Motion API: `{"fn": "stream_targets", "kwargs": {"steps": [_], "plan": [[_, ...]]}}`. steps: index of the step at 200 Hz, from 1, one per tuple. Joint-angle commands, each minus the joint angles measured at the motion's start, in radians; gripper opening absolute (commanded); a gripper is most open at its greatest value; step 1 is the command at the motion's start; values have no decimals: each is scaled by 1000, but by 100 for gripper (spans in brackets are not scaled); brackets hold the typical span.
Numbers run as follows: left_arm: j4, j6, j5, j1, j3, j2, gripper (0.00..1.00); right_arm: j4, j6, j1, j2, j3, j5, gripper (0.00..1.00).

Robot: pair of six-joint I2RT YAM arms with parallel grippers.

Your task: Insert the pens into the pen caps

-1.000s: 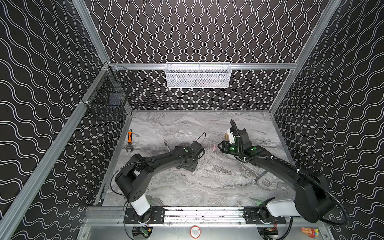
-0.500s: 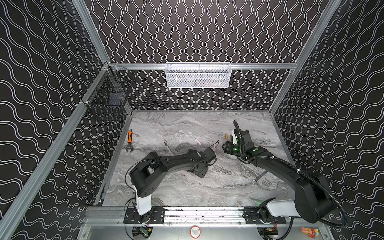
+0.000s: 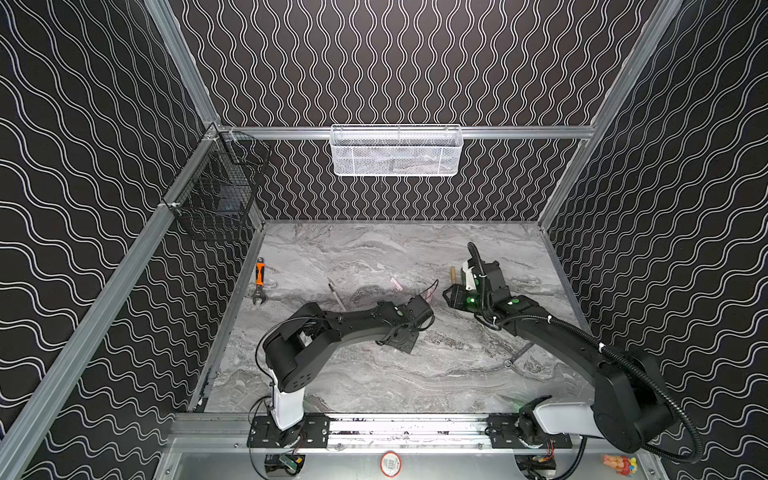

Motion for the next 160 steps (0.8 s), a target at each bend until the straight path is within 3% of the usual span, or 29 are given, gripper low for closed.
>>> {"fn": "stream_targets", "kwargs": {"steps": [1, 47, 116, 160], "plan": [[-13, -2, 24, 2, -32, -2, 18, 9, 17, 0, -9, -5, -21, 47], [-15, 3, 13, 2, -30, -27, 10, 0, 27, 0, -11, -2, -47, 47], [5, 2, -14, 14, 11, -107, 9, 45, 109, 0, -25, -38, -165, 47], [94, -19, 89, 64, 5, -133, 9, 137, 172, 0, -20, -76, -286, 56]]}}
